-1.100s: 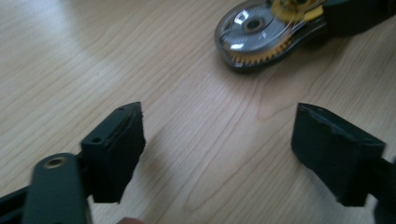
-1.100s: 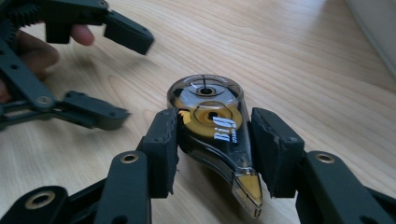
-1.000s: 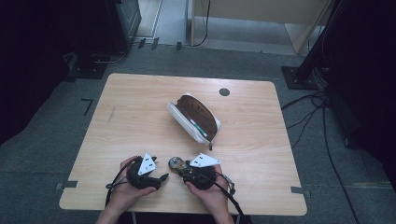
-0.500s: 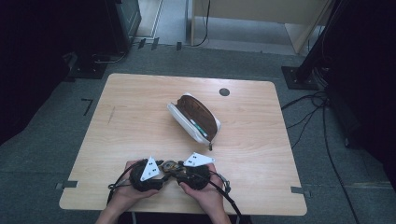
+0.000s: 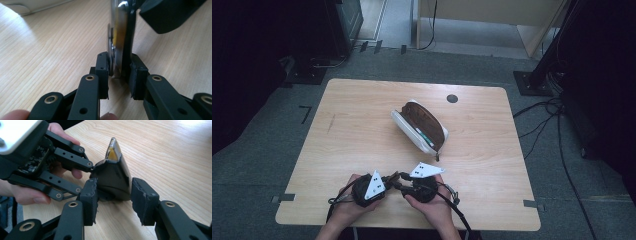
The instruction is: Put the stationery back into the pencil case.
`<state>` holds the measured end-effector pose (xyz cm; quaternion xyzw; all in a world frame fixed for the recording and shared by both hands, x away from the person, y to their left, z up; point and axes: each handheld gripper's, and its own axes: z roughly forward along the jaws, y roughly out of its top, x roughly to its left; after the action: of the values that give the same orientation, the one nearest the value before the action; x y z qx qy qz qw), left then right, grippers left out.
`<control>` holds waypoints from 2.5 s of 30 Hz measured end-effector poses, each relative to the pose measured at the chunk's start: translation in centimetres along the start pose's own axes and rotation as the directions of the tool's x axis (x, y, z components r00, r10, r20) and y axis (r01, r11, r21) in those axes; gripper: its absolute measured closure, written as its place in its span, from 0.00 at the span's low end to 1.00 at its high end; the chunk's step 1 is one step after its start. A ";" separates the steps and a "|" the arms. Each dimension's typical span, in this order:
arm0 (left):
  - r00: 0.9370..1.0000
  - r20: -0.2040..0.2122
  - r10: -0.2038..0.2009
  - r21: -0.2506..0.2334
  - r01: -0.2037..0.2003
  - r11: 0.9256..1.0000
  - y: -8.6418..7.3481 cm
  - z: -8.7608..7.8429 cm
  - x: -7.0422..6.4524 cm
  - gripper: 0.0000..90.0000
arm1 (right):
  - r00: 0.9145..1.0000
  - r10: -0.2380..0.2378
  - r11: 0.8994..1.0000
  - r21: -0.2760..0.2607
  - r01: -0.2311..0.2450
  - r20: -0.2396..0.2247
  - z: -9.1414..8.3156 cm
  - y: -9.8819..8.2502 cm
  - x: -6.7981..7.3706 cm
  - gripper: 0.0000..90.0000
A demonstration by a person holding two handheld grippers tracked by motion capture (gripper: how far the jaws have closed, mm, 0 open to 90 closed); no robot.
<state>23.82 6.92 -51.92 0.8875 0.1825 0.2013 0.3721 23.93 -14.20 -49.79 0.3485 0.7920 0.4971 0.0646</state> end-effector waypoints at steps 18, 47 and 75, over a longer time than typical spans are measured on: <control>0.986 0.157 -0.049 0.001 0.049 0.999 -0.2 -0.2 0.9 0.82 | 0.976 -0.185 0.981 -0.084 0.176 -0.112 -0.1 0.8 -0.3 0.69; 0.978 0.139 -0.157 0.046 0.152 0.987 -0.4 0.0 1.6 0.21 | 0.970 -0.238 0.966 -0.111 0.232 -0.044 -1.9 0.8 -0.8 0.88; 0.901 -0.132 -0.414 0.066 0.425 0.903 -4.3 -3.6 6.2 0.02 | 0.992 -0.100 0.970 -0.212 0.115 0.080 -5.8 3.3 -1.1 0.88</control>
<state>26.61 14.79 -51.39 0.8308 0.3996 0.1584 0.3537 23.79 -18.30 -44.41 0.3130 0.7482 0.5637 0.1563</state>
